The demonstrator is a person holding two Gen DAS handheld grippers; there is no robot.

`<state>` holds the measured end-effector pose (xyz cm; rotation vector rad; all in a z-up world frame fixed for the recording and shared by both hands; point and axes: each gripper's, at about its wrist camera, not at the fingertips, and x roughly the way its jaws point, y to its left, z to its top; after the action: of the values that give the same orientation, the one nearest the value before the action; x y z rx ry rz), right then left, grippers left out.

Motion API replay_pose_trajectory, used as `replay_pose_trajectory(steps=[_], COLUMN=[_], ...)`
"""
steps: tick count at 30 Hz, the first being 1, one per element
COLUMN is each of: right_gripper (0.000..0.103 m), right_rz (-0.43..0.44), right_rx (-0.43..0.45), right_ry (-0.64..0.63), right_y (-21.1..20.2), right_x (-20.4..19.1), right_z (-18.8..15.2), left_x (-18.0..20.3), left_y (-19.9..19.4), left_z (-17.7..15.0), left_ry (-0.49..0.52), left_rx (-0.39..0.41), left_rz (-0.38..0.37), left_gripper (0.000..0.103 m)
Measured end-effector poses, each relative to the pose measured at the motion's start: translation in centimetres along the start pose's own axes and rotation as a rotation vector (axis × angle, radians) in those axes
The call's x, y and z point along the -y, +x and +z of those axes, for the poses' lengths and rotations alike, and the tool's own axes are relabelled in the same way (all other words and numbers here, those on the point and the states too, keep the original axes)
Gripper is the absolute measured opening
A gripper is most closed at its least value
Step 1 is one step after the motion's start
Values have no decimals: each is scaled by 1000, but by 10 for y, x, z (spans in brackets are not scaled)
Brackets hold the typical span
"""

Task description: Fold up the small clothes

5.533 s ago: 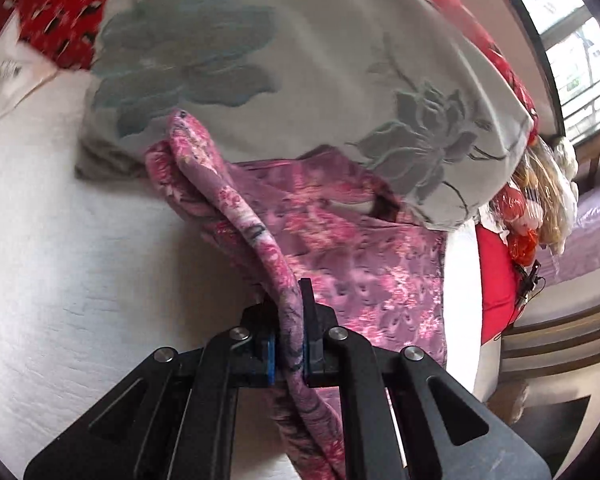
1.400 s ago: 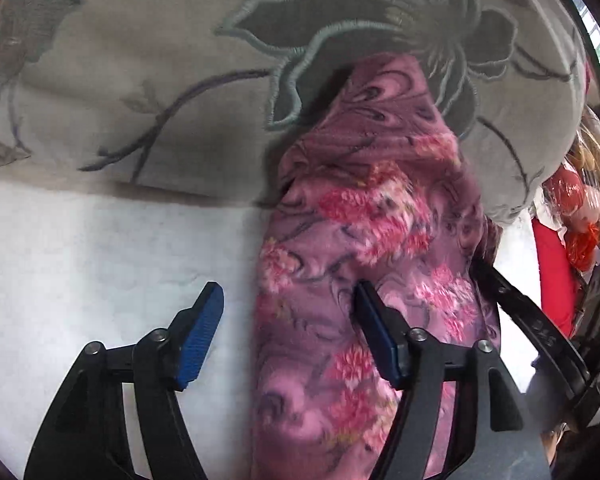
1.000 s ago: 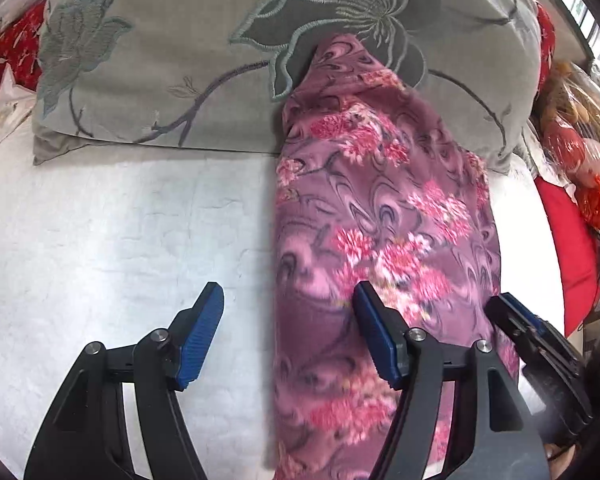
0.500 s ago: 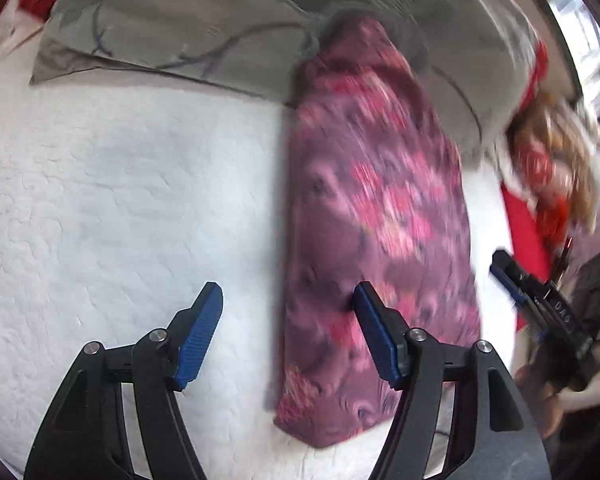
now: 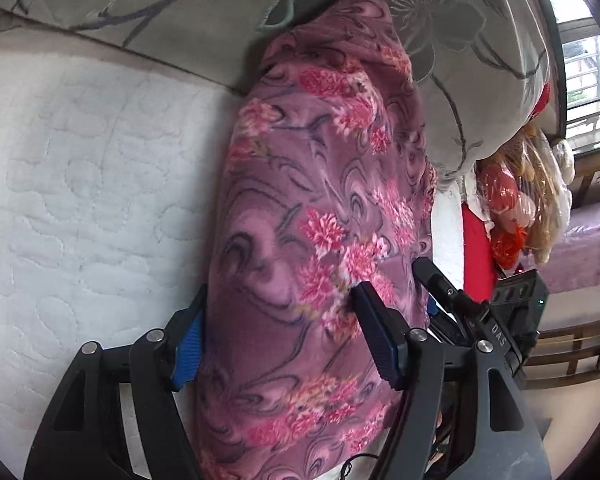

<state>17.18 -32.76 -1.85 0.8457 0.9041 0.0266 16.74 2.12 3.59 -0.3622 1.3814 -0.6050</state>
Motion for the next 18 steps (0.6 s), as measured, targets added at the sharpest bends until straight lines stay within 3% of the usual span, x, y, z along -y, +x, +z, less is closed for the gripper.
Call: replay_pose_trajectory(steps=[4,8,9,13,18], right_gripper=[59,35,30,24,22], right_rz=[-68,-124,-145,-224,-249], right_rx=[5,46,59,109,134], right_ry=[-66,-158,-182,-245,-287], right_y=[3,2,0,-10,-28], right_x=[-14,-34,-40,-62,-84], right_z=[-1,-11,-13,-21,-36], left_x=[11,24,30,42,52], left_y=[13,15,18,7,-20], left_z=[11,10,12,5,-13], left_ry=[1,50,63,95,170], left_rx=[0,23,28,63,135], left_rz=[20,69,76,92,162], left_gripper=[67,32,29,26,25])
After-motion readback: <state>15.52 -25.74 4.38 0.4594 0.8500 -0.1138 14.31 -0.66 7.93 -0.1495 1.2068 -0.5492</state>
